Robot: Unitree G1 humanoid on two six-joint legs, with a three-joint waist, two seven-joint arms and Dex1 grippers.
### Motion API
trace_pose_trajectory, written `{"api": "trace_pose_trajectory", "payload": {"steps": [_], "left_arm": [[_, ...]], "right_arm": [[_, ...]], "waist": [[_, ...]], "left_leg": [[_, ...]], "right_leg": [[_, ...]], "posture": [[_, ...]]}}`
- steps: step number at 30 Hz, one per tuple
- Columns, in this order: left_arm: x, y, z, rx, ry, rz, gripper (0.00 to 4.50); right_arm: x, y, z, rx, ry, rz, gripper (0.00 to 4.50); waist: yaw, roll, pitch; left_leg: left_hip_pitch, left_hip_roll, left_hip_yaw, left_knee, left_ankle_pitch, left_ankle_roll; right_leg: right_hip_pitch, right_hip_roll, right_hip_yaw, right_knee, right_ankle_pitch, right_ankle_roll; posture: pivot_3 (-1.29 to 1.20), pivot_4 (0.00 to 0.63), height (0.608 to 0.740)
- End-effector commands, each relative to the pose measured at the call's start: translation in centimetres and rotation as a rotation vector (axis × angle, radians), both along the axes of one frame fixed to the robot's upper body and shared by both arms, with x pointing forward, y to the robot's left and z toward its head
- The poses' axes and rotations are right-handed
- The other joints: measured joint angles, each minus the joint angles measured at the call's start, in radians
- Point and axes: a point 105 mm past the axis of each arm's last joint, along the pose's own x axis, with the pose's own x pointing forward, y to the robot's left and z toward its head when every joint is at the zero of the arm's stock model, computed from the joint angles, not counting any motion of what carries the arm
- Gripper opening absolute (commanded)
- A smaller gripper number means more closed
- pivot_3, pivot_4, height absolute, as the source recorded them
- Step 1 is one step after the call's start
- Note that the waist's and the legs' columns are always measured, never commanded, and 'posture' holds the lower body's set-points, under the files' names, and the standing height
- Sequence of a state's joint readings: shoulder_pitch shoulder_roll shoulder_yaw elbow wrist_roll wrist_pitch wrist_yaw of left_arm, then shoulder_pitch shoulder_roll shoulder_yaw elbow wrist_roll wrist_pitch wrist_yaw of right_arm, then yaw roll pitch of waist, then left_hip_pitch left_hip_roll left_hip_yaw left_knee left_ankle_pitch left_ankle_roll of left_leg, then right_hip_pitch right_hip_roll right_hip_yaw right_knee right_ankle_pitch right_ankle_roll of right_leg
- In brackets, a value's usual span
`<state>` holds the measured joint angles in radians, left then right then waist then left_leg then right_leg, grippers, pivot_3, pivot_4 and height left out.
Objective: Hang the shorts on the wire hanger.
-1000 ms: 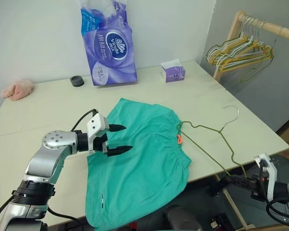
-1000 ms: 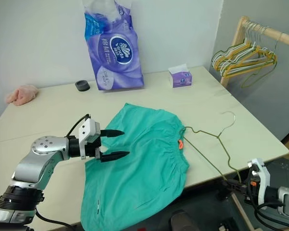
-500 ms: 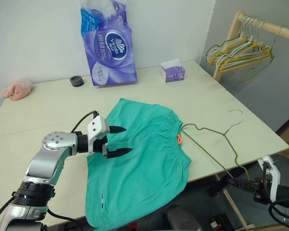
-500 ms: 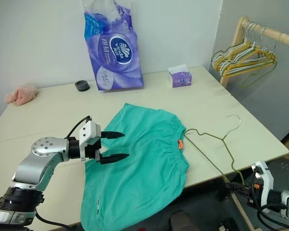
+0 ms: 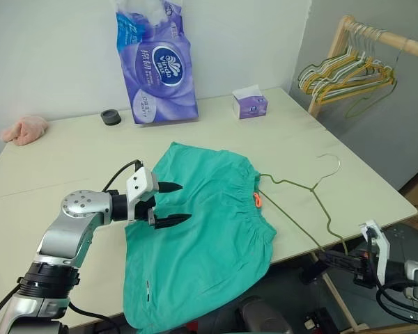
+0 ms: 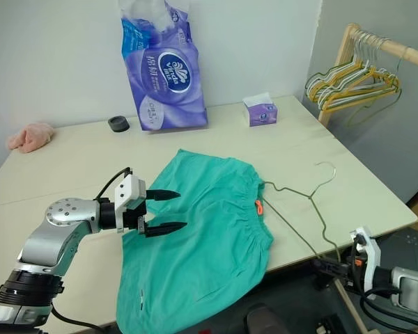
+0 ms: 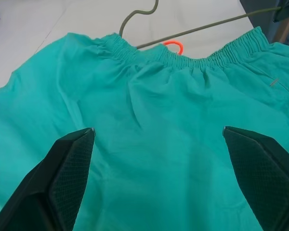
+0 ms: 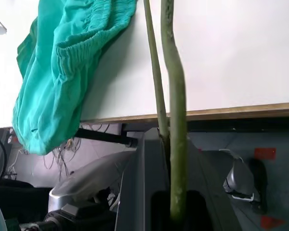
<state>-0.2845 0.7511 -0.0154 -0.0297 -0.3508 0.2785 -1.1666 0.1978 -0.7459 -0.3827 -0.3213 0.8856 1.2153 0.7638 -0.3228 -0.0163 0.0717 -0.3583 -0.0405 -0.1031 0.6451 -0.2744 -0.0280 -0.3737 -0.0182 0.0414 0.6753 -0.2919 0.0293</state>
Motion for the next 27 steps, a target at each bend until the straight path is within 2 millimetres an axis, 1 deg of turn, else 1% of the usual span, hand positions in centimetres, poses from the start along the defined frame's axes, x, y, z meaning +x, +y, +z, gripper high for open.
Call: {"api": "trace_pose_trajectory", "payload": {"steps": [1, 3, 5, 7, 10, 13, 19, 21, 24, 27], "left_arm": [[0.3, 0.2, 1.3, 0.005, -0.055, 0.006, 4.49], [0.3, 0.4, 1.3, 0.004, -0.057, 0.016, 4.49], [0.4, 0.6, 1.4, 0.002, -0.061, 0.032, 4.49], [0.7, 0.8, 1.5, -0.005, -0.069, 0.052, 4.49], [1.1, 0.9, 1.9, -0.014, -0.082, 0.073, 4.49], [1.4, 1.0, 2.2, -0.020, -0.092, 0.083, 4.49], [1.9, 1.6, 3.0, -0.057, -0.114, 0.143, 4.49], [2.0, 1.7, 3.1, -0.069, -0.117, 0.162, 4.49], [2.6, 2.3, 3.8, -0.128, -0.119, 0.227, 4.49], [3.6, 3.4, 5.1, -0.221, -0.118, 0.323, 4.49]], "right_arm": [[0.4, 0.2, 0.5, -0.001, -0.023, 0.033, 0.00], [0.4, 0.4, 0.4, 0.005, -0.011, 0.046, 0.00], [0.2, 1.0, 0.3, 0.024, 0.012, 0.074, 0.00], [0.5, 1.6, -0.1, 0.030, 0.029, 0.089, 0.00], [2.2, 2.8, -0.3, 0.063, 0.031, 0.076, 0.00], [4.0, 4.0, -0.1, 0.092, 0.026, 0.062, 0.00], [6.4, 4.9, 0.6, 0.101, -0.005, 0.028, 0.00], [7.0, 5.1, 1.2, 0.104, -0.031, 0.021, 0.00], [8.0, 5.7, 2.8, 0.112, -0.105, 0.031, 0.00], [9.1, 7.1, 5.0, 0.088, -0.227, 0.078, 0.00]], "waist": [[0.001, 0.000, 0.000], [0.001, 0.000, 0.000], [0.003, 0.000, 0.000], [0.003, 0.000, 0.000], [0.003, 0.000, 0.000], [0.004, 0.001, 0.001], [0.019, 0.001, 0.001], [0.020, 0.001, 0.001], [0.021, 0.001, 0.001], [0.021, 0.001, 0.001]], "left_leg": [[0.000, 0.000, 0.000, 0.000, 0.000, 0.000], [0.000, 0.000, 0.000, 0.000, 0.000, 0.000], [0.000, 0.000, 0.000, 0.000, 0.000, 0.000], [0.000, 0.000, 0.000, 0.000, 0.000, 0.000], [0.000, 0.000, 0.000, 0.000, 0.000, 0.000], [0.000, 0.000, 0.000, 0.000, 0.000, 0.000], [-0.002, 0.000, -0.001, 0.001, 0.000, 0.000], [-0.002, 0.000, -0.001, 0.001, 0.000, 0.000], [-0.002, 0.000, -0.001, 0.001, 0.000, 0.000], [-0.002, 0.000, -0.002, 0.001, 0.000, 0.000]], "right_leg": [[0.000, 0.000, 0.000, 0.000, 0.000, 0.000], [0.000, 0.000, 0.000, 0.000, 0.000, 0.000], [0.000, 0.000, 0.000, 0.000, 0.000, 0.000], [0.000, 0.000, 0.000, 0.000, 0.000, 0.000], [0.000, 0.000, 0.000, 0.000, 0.000, 0.000], [0.000, 0.000, 0.000, 0.001, 0.000, 0.000], [-0.002, -0.001, 0.000, 0.002, 0.000, 0.000], [-0.002, -0.001, 0.000, 0.002, 0.000, 0.000], [-0.003, -0.001, 0.000, 0.003, 0.000, 0.000], [-0.003, -0.001, -0.001, 0.004, 0.001, 0.000]], "posture": [[-0.40, 0.047, 0.740], [-0.38, 0.045, 0.740], [-0.38, 0.045, 0.740], [-0.38, 0.045, 0.740], [-0.38, 0.045, 0.740], [-0.37, 0.043, 0.740], [-0.36, 0.040, 0.740], [-0.36, 0.040, 0.740], [-0.35, 0.037, 0.740], [-0.35, 0.037, 0.740]]}}
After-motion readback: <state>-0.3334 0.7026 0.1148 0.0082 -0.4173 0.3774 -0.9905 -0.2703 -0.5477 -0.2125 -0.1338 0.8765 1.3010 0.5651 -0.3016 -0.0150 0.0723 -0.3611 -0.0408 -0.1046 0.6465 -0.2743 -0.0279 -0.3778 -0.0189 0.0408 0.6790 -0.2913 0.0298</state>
